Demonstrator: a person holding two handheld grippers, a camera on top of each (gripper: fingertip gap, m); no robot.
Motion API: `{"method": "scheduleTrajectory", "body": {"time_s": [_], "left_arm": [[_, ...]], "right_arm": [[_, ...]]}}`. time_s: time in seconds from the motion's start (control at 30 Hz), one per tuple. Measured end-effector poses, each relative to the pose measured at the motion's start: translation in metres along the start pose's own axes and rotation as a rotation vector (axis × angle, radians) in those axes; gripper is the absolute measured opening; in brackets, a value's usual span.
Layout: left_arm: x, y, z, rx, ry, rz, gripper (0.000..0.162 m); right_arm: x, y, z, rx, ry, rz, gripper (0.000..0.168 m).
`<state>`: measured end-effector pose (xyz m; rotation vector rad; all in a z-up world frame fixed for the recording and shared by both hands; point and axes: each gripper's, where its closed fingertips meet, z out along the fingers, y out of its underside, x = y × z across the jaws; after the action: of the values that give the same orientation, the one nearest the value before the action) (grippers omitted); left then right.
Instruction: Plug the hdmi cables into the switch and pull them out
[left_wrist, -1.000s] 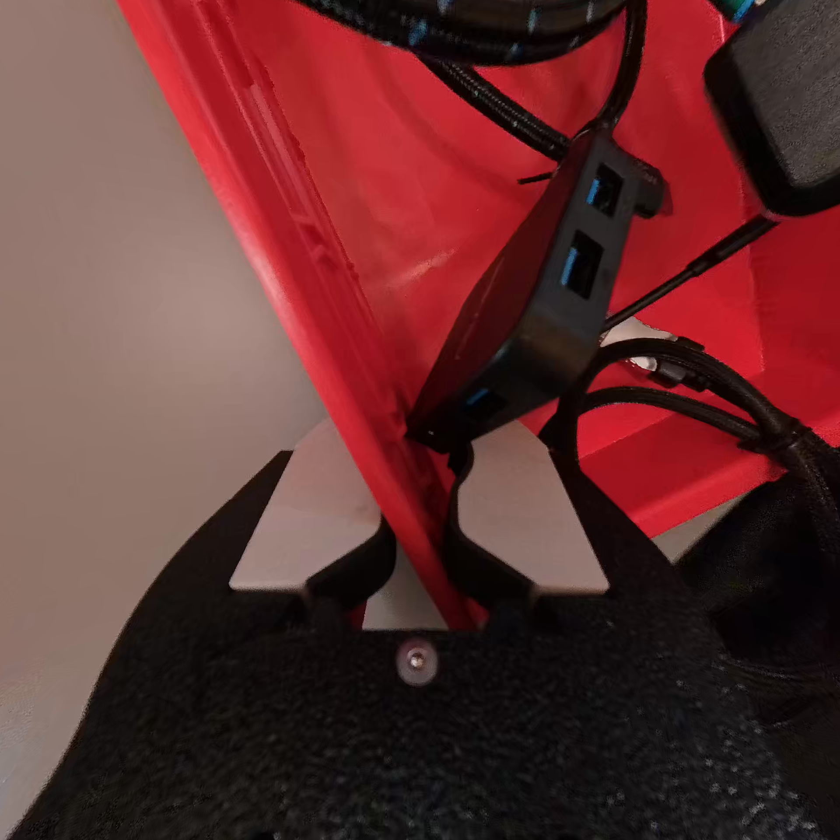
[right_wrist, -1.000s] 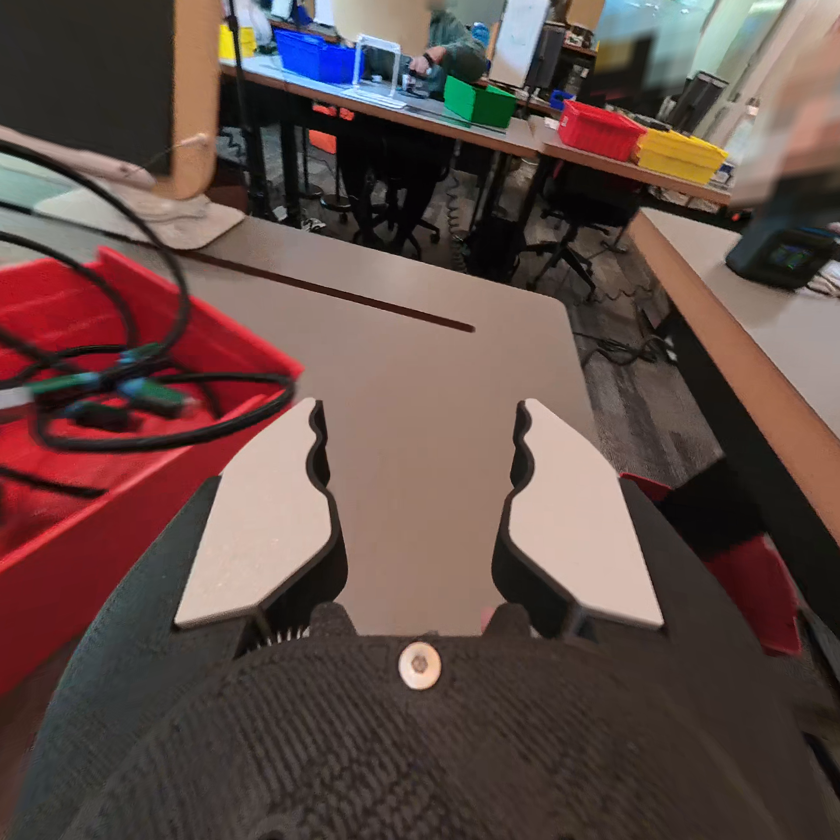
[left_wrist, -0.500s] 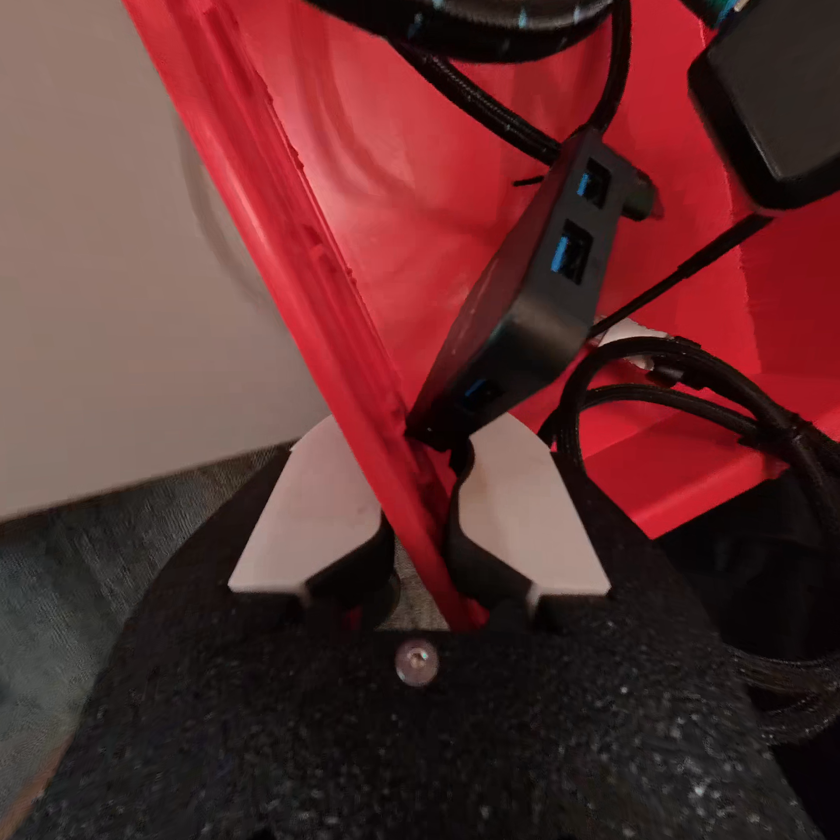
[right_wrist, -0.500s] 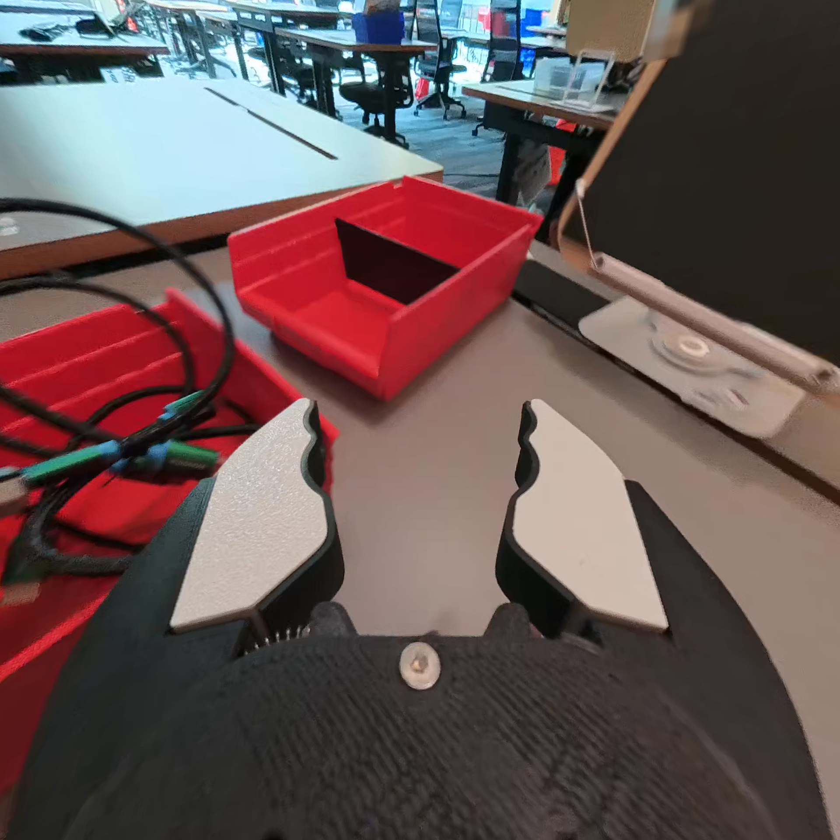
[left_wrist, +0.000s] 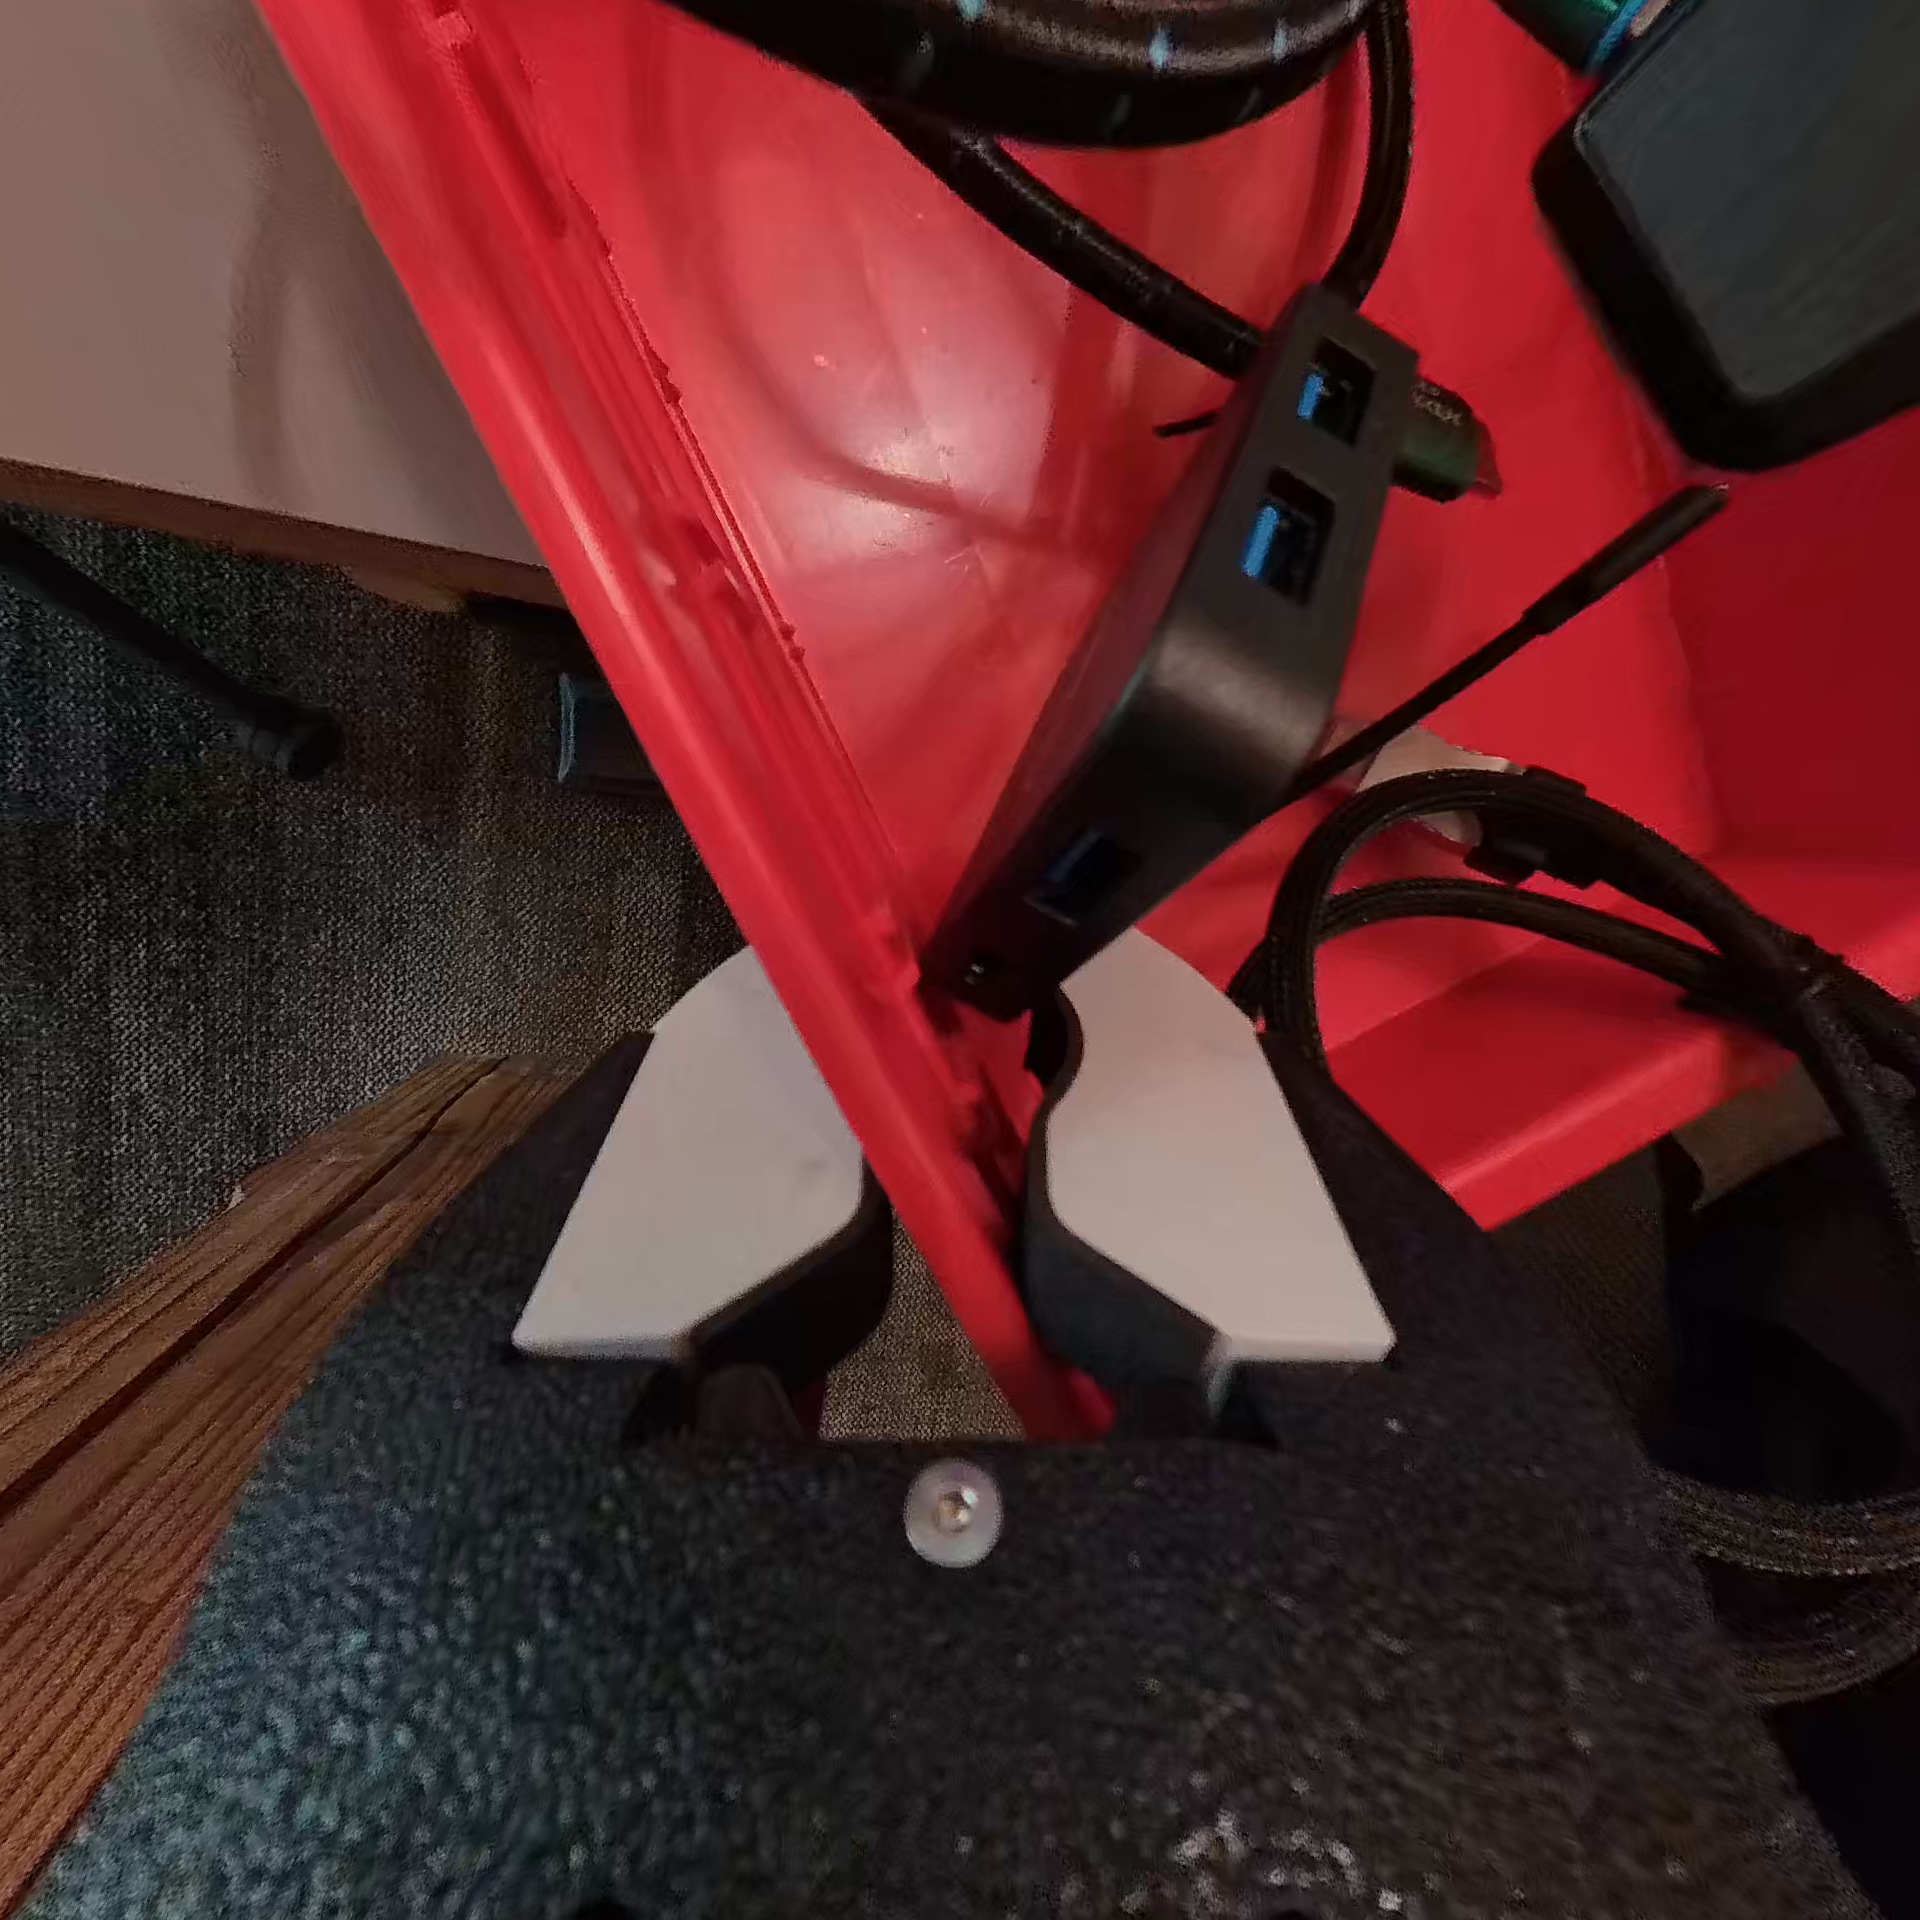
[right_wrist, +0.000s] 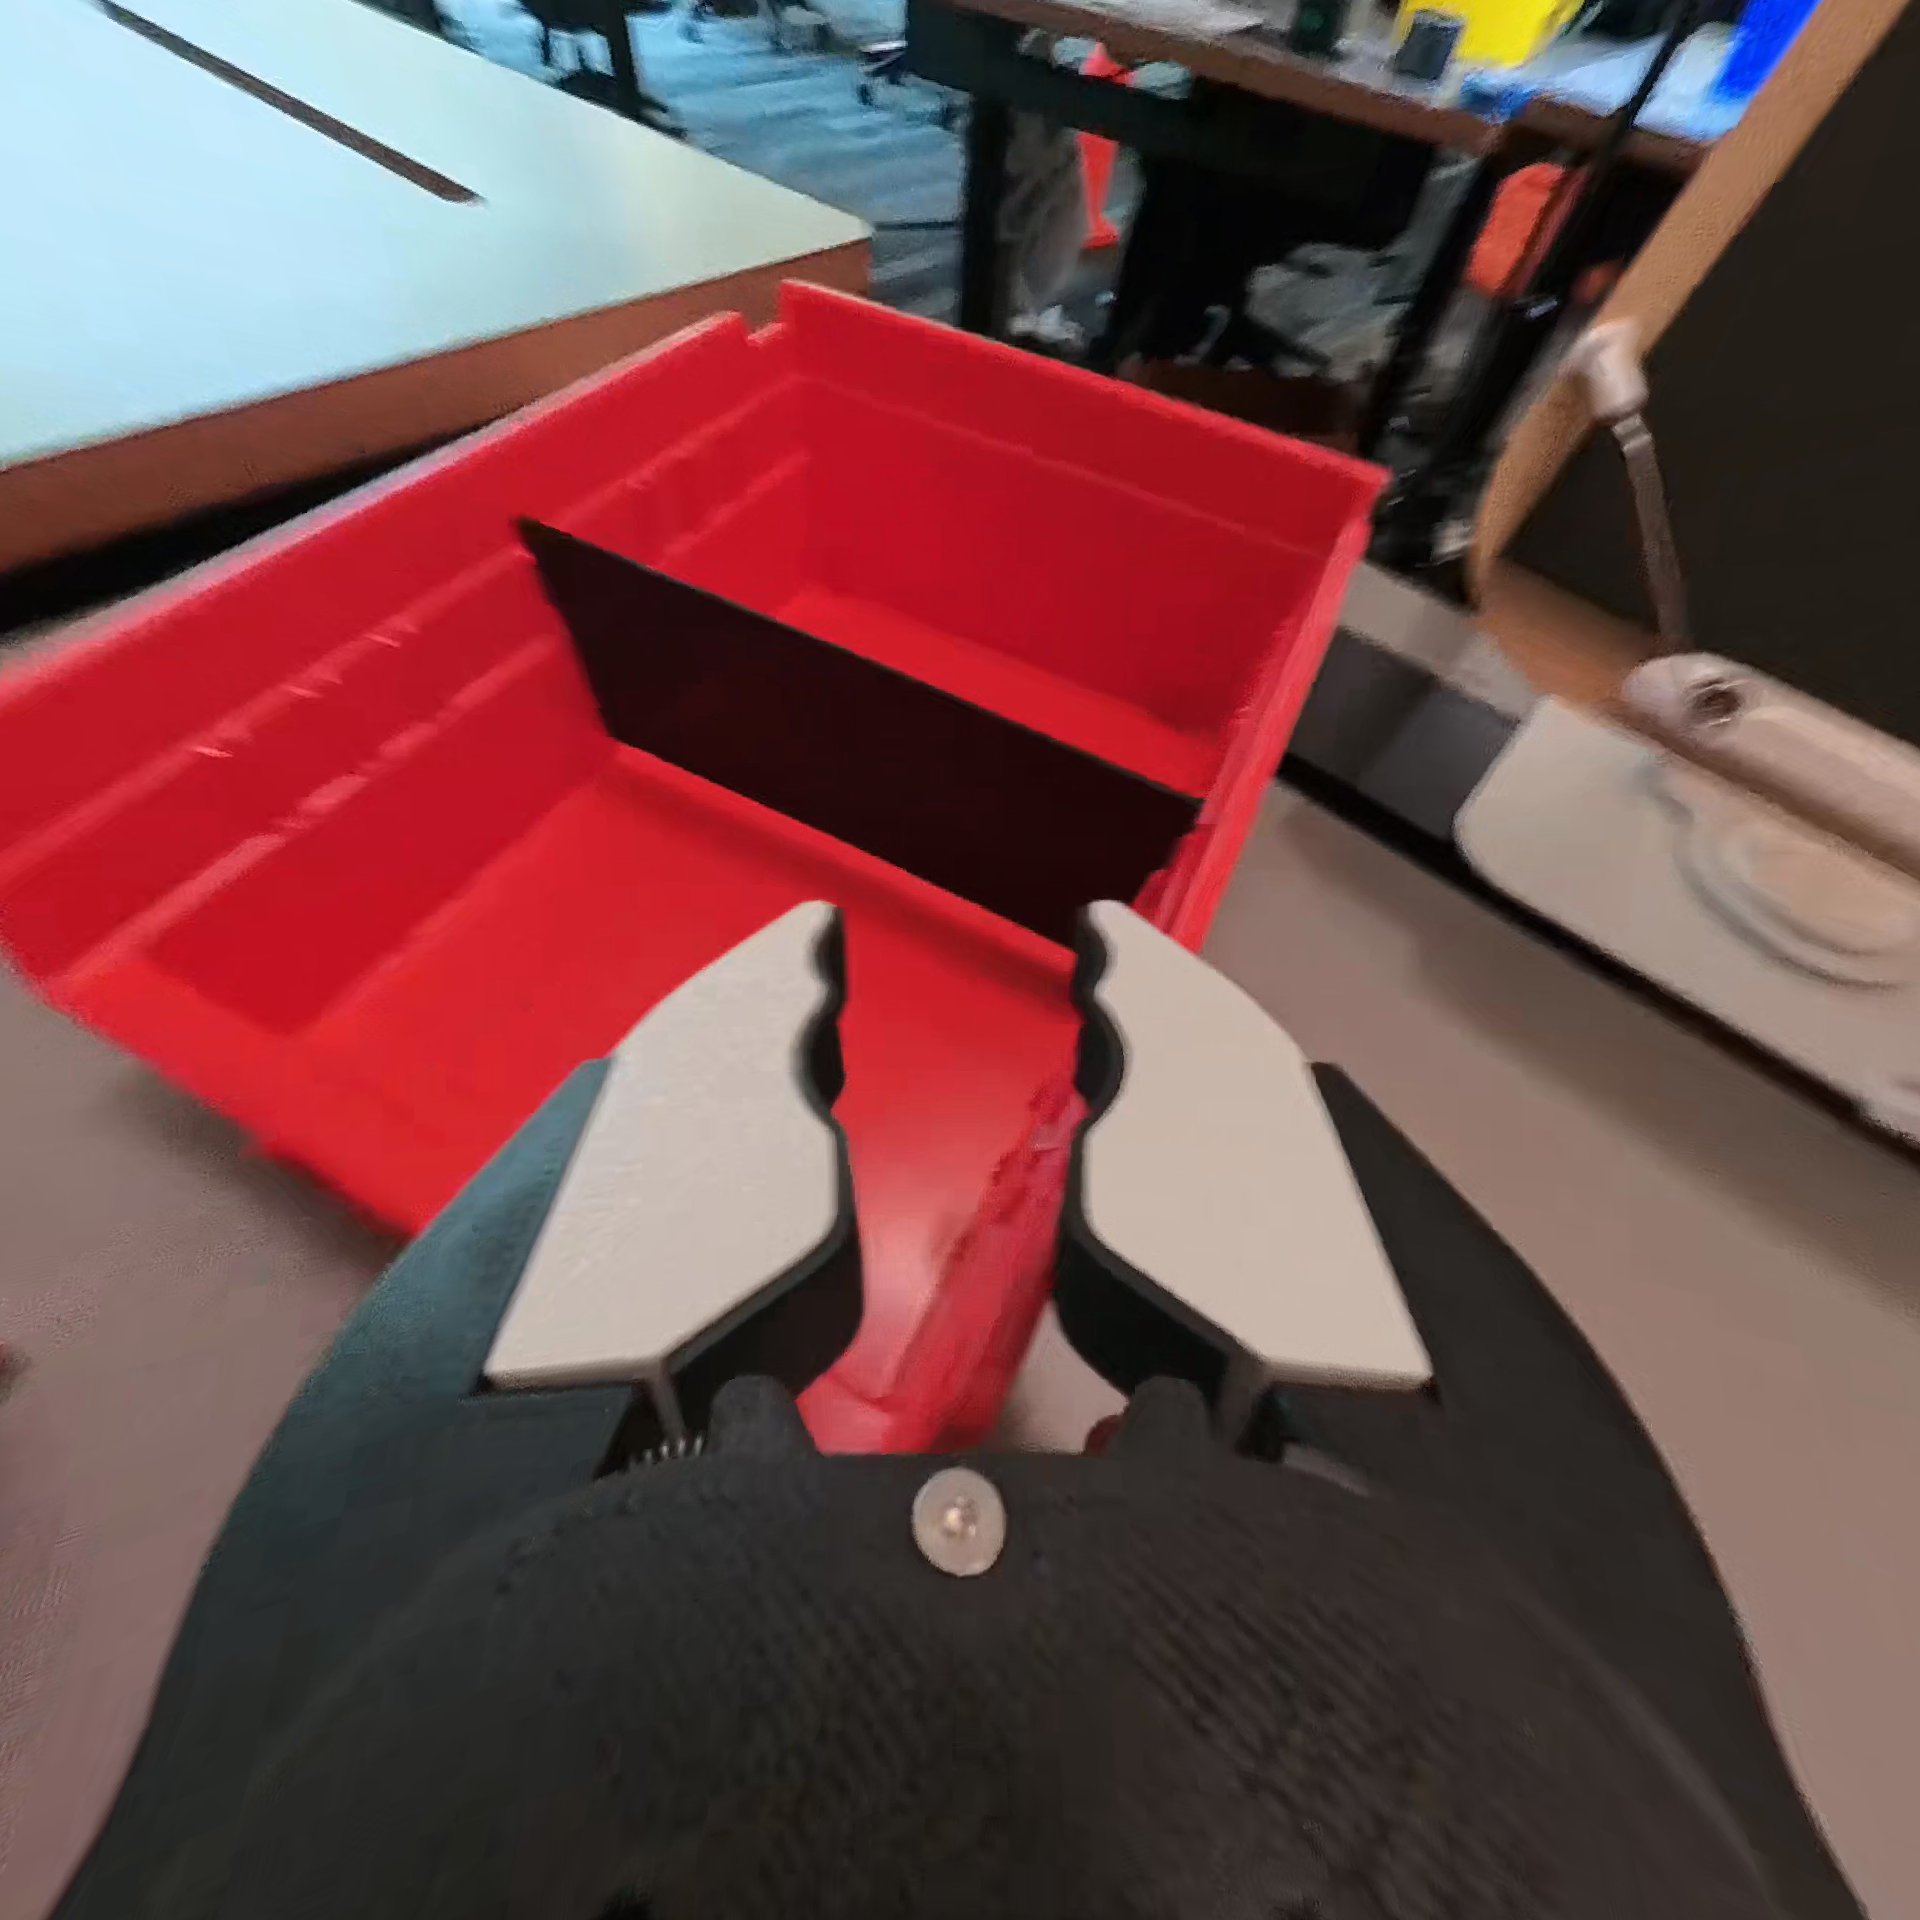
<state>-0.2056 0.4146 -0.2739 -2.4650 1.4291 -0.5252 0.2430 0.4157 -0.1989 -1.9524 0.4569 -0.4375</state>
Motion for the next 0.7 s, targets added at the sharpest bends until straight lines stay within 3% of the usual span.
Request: {"method": "scheduleTrajectory", "body": {"time_s": [0.07,0.1,0.23,0.37,0.47,0.53,0.6,0.7], "left_arm": [[-0.003,-0.001,-0.001,0.000,0.000,-0.003,0.024],[-0.003,-0.001,-0.001,-0.001,-0.002,0.000,0.024],[-0.003,-0.001,0.000,0.009,0.002,0.003,0.024],[-0.003,0.001,0.000,0.027,0.014,-0.008,0.024],[-0.003,0.001,0.000,0.014,0.018,-0.001,0.025],[-0.002,-0.001,-0.001,-0.007,0.017,0.002,0.026],[-0.002,-0.001,-0.001,-0.016,0.005,0.003,0.026],[-0.001,-0.001,-0.001,0.009,0.018,-0.013,0.027]], "right_arm": [[0.020,0.000,0.004,0.034,0.080,-0.088,0.004],[0.026,0.000,0.005,0.050,0.088,-0.067,0.000],[0.040,-0.001,-0.002,-0.009,0.080,-0.078,0.000],[0.044,-0.019,-0.038,0.090,-0.020,-0.034,0.000],[0.053,-0.002,-0.052,-0.007,-0.039,-0.082,0.000],[0.059,0.000,-0.055,0.021,-0.051,-0.016,0.000],[0.064,-0.009,-0.059,0.115,-0.018,0.075,0.027],[0.056,0.011,-0.047,-0.003,0.009,0.084,0.052]]}}
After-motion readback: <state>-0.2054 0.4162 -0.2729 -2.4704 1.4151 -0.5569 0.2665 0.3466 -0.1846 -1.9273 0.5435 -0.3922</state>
